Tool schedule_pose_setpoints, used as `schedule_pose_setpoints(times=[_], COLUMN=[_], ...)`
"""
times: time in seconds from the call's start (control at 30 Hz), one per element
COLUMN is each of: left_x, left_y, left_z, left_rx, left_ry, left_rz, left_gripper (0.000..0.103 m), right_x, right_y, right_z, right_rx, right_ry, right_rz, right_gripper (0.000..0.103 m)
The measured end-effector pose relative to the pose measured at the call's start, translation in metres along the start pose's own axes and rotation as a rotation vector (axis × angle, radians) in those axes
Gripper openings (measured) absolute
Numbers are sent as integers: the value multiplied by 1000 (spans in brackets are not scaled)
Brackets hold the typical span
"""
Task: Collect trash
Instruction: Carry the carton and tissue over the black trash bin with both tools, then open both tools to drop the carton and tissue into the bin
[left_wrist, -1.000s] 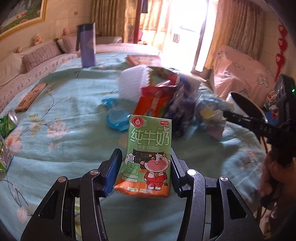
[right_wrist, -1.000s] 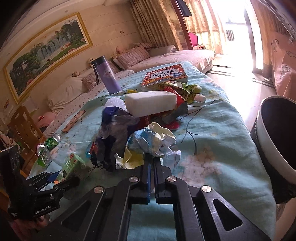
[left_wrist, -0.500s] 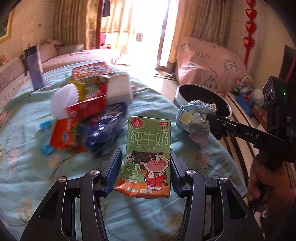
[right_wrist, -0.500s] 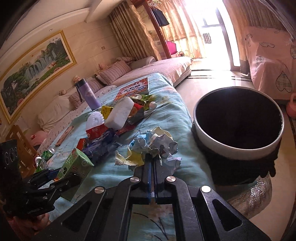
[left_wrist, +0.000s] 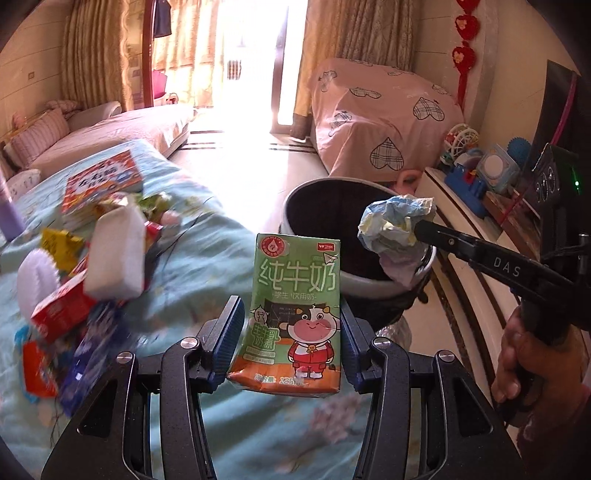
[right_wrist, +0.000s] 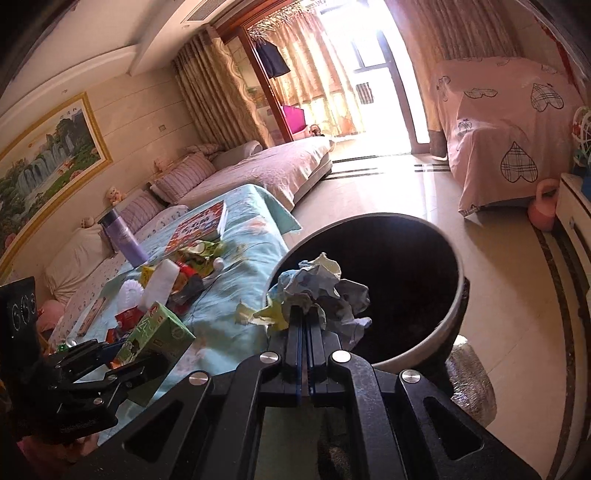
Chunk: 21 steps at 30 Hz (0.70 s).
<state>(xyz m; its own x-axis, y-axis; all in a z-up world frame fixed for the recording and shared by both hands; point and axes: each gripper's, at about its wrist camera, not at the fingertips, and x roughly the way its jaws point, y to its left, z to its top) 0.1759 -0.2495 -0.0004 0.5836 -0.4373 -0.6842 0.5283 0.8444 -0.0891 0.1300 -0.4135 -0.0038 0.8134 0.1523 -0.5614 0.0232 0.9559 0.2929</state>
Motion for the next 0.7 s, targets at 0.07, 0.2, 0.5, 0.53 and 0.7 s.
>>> schedule_pose_setpoints(times=[0.07, 0.2, 0.5, 0.53, 0.7], left_x=[9, 31, 73, 76, 92], left_y=[-7, -22, -40, -41, -42], left_z=[10, 29, 57, 58, 61], left_rx=[15, 32, 53, 54, 56], left_ry=[-3, 4, 44, 48, 90], left_rz=[-3, -15, -36, -38, -41], left_gripper=[48, 48, 48, 48, 52], right_x=[5, 15, 32, 33, 37], right_y=[-10, -23, -41, -43, -55], right_z=[5, 13, 23, 23, 27], right_rx=[10, 15, -4, -5, 19], right_ry=[1, 9, 45, 48, 61], right_rz=[-13, -27, -55, -60, -66], right_gripper=[1, 1, 1, 1, 8])
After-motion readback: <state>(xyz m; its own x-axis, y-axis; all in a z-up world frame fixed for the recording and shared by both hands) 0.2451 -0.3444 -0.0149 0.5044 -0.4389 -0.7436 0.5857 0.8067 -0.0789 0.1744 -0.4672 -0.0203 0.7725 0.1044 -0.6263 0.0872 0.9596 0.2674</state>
